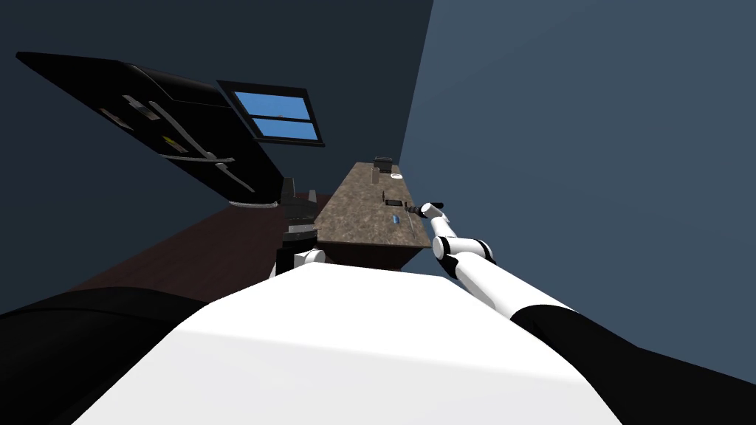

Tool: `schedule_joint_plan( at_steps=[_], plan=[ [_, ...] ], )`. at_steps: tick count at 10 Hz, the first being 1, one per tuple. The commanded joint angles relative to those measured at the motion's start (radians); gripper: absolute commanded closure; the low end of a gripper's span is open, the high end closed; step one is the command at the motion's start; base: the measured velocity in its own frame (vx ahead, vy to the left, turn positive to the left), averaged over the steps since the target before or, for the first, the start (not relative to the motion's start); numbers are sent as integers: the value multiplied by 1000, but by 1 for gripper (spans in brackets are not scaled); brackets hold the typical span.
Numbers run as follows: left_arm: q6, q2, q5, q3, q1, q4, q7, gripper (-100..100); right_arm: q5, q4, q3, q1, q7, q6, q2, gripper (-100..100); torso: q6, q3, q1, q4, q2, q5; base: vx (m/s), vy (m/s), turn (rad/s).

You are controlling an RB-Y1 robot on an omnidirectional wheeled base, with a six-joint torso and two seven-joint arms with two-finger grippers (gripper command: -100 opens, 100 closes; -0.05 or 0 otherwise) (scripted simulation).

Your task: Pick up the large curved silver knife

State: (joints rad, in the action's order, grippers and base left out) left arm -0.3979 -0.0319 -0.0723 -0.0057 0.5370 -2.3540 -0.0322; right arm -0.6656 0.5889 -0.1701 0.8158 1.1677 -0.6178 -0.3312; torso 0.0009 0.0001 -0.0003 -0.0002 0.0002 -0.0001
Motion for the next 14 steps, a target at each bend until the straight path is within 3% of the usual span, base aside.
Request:
schedule_joint_plan(
  at_steps=[1,5,7,8,14],
  plan=[
    [0,0,0,0,0,0,0,0,0,0,0,0,0,0,0,-100,0,0,0,0,0,0,-3,5,-14],
    [0,0,0,0,0,0,0,0,0,0,0,0,0,0,0,-100,0,0,0,0,0,0,0,0,1],
    [0,0,0,0,0,0,0,0,-11,74,-44,-66,-54,-65,13,-100,0,1,1,0,1,0,-24,34,-97],
    [0,0,0,0,0,0,0,0,-11,102,-44,-66,-54,-70,13,-100,1,1,2,0,2,0,-24,33,-95],
    [0,0,0,0,0,0,0,0,-11,102,-44,-66,-54,-70,13,-100,0,0,0,0,0,0,3,-5,13]
  ],
)
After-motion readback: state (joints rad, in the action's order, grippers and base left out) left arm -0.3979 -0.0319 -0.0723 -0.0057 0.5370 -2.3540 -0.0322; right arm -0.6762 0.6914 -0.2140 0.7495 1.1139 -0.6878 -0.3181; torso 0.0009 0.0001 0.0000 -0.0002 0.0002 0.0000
